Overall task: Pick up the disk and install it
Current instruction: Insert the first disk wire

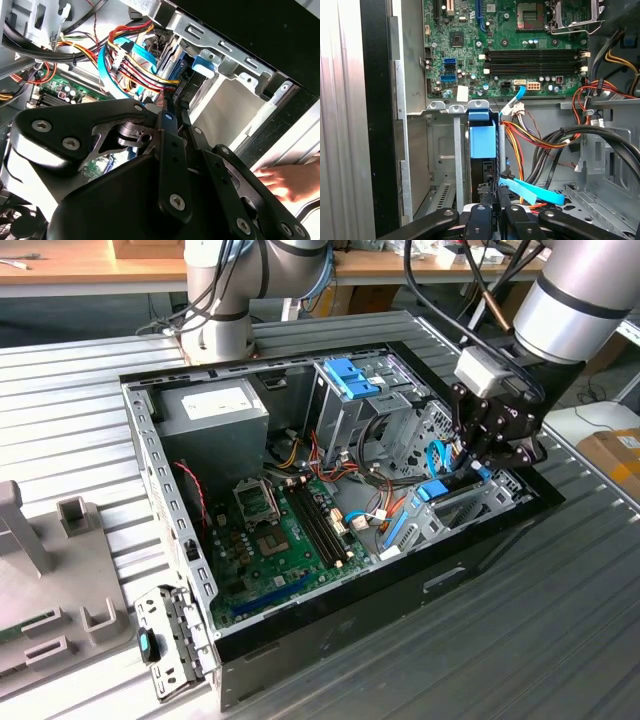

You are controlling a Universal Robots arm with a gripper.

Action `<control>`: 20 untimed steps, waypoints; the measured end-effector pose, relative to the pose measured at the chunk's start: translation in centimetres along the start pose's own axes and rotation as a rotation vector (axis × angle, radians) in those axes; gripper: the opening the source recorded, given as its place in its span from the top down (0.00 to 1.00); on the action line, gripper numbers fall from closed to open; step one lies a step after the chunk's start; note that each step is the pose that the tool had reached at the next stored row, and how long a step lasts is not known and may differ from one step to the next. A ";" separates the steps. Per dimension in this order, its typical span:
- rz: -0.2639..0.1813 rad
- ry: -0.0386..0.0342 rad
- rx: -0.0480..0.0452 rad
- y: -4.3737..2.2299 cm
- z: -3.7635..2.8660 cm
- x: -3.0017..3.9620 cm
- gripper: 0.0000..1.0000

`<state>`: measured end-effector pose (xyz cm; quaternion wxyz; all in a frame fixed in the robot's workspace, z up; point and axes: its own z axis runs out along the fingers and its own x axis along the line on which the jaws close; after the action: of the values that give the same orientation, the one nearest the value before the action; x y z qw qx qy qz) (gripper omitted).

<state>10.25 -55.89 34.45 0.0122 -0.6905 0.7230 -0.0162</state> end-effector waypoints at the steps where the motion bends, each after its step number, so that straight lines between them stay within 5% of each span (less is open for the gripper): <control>1: 0.000 0.0000 0.0000 0.00 0.05 0.01 0.84; 18: 0.000 -0.0004 -0.0001 0.02 0.48 0.06 0.84; 20: 0.000 -0.0004 0.0000 0.02 0.48 0.06 0.76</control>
<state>10.25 -55.96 33.97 0.0123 -0.6905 0.7231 -0.0160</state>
